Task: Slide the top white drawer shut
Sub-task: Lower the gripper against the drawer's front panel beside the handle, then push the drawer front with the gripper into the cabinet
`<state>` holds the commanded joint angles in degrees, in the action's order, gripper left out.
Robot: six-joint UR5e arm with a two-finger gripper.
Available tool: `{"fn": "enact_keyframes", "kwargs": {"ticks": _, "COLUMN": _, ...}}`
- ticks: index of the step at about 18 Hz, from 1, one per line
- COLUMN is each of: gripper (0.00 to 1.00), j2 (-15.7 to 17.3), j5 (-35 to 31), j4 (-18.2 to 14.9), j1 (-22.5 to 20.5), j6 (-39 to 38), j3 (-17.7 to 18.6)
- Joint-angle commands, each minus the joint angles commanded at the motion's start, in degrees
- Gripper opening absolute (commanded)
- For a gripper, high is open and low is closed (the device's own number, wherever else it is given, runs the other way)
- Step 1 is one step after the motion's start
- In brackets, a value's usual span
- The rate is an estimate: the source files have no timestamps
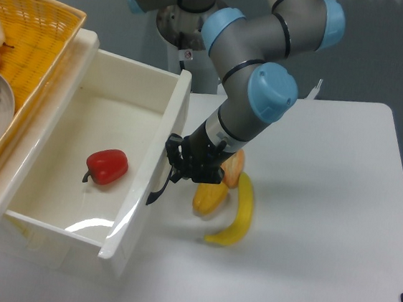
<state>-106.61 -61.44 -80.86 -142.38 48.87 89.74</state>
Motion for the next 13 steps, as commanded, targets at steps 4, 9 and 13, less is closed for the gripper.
{"fn": "enact_keyframes", "kwargs": {"ticks": 4, "gripper": 0.07, "j2": 0.1, "j5": 0.0, "j4": -0.4, "j1": 0.7, "j6": -0.1, "j3": 0.0}}
{"fn": "enact_keyframes", "kwargs": {"ticks": 9, "gripper": 0.07, "j2": 0.9, "j5": 0.0, "j4": -1.9, "j1": 0.9, "j6": 0.0, "j3": 0.1}}
{"fn": "enact_keyframes", "kwargs": {"ticks": 13, "gripper": 0.07, "j2": 0.9, "j5": 0.0, "j4": -1.9, "j1": 1.5, "j6": 0.0, "j3": 0.1}}
